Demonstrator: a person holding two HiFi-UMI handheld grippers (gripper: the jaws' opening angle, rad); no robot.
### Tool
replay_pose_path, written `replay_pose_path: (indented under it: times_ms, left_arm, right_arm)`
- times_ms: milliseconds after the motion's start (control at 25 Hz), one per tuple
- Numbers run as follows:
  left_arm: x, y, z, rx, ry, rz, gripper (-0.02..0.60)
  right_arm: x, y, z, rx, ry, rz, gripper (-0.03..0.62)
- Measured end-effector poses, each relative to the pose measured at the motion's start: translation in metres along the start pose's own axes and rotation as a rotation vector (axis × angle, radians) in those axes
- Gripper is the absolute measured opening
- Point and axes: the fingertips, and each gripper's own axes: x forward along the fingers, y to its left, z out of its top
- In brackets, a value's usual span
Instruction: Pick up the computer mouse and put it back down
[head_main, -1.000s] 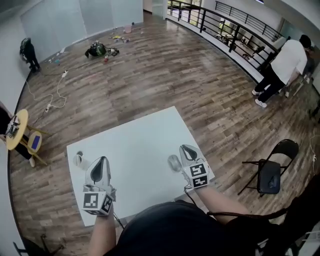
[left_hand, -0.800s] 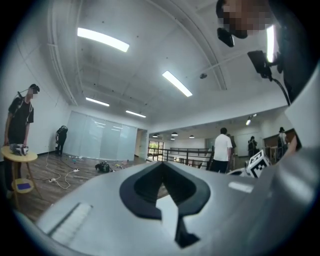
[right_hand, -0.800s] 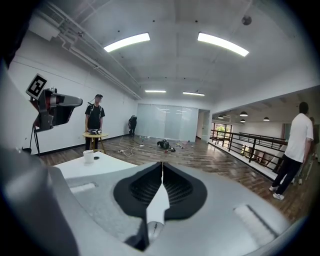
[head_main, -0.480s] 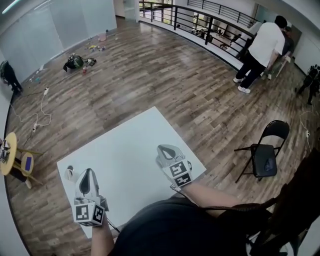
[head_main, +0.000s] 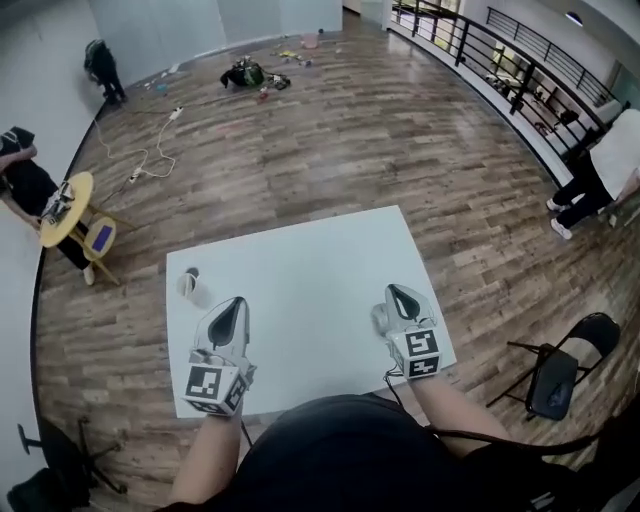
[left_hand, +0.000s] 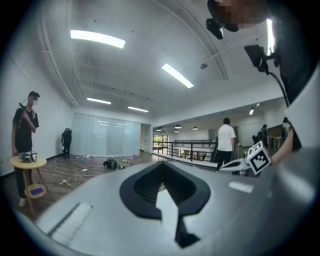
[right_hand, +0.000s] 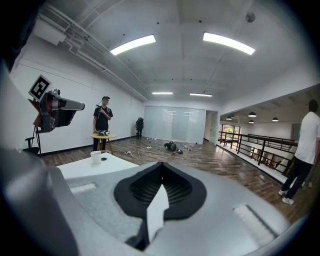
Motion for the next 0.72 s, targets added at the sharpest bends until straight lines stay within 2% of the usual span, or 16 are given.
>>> replay_pose_path:
  times_ms: [520,720]
  left_arm:
    - [-0.008,-0.006,-0.005,-0.009,0.025,0.021,0.003]
    - [-0.015,-0.003,-0.010,-0.011,0.024,0.056,0.003]
  right_arm:
    - [0.001,0.004,-0.006,-0.004,0.014,0.032,0.002]
    - [-0.001,0.006,-0.005,-0.002,0.009,0.041,0.002]
